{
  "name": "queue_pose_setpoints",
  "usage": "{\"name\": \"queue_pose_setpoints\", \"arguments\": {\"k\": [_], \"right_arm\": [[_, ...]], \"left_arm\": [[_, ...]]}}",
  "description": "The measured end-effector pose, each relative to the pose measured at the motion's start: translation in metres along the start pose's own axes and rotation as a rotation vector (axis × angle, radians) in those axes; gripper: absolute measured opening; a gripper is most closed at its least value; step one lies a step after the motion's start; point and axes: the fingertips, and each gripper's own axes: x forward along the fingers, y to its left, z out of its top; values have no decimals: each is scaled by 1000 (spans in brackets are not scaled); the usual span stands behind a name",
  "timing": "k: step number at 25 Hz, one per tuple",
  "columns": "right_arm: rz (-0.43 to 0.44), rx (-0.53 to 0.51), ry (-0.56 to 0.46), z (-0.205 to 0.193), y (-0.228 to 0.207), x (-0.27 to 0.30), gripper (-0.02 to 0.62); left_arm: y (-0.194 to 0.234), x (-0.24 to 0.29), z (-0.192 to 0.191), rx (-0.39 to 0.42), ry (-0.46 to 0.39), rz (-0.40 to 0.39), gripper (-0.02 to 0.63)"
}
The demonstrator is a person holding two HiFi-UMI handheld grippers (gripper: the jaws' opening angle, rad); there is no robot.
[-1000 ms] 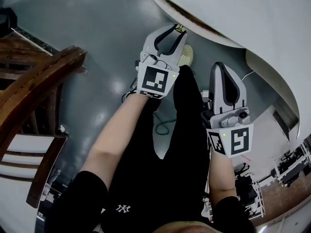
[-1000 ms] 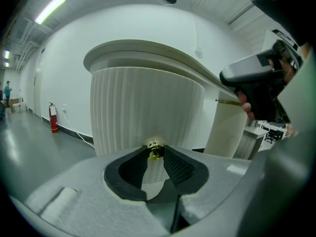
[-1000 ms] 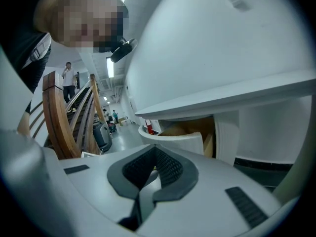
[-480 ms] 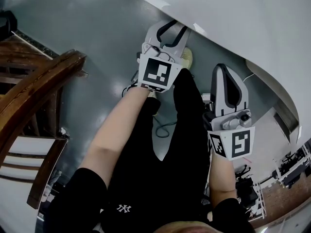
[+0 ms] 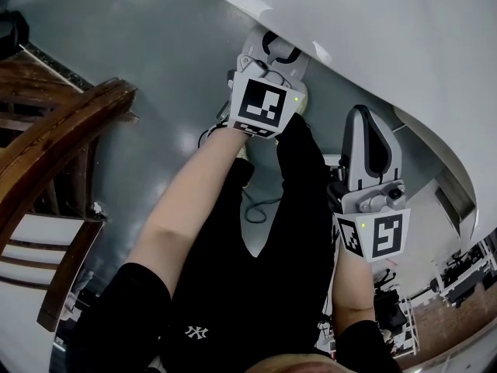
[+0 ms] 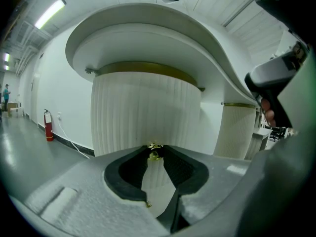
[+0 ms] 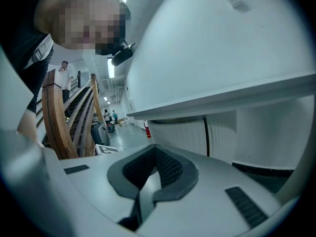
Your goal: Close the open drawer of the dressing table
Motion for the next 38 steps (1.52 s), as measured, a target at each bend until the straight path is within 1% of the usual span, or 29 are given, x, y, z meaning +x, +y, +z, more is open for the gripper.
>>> {"name": "queue_pose_setpoints", "arguments": {"k": [11,14,18,22,27,32,38], "right_arm": [[-3,-4,-5,0,-1,6,15],[-3,-3,-3,-1,0,8,15],[17,4,11,-2,10,13,15],[36,3,17,5,20,13,15],[39,9,10,18,33,10,15],[45,20,1,38,47,5,15],[49,31,0,72,65,-9,15]], "left_arm": [[3,9,6,-7,-37,-11,107],[3,10,6,9,-43,-24,107],[4,5,4,11,-31,-48,111],[6,-8,8,11,-11,-43,115],[4,-33,17,-8,19,-45,115],[-9,-67,39,-11,32,-64,98],[-18,-113,90,-45,26,-64,43]]}}
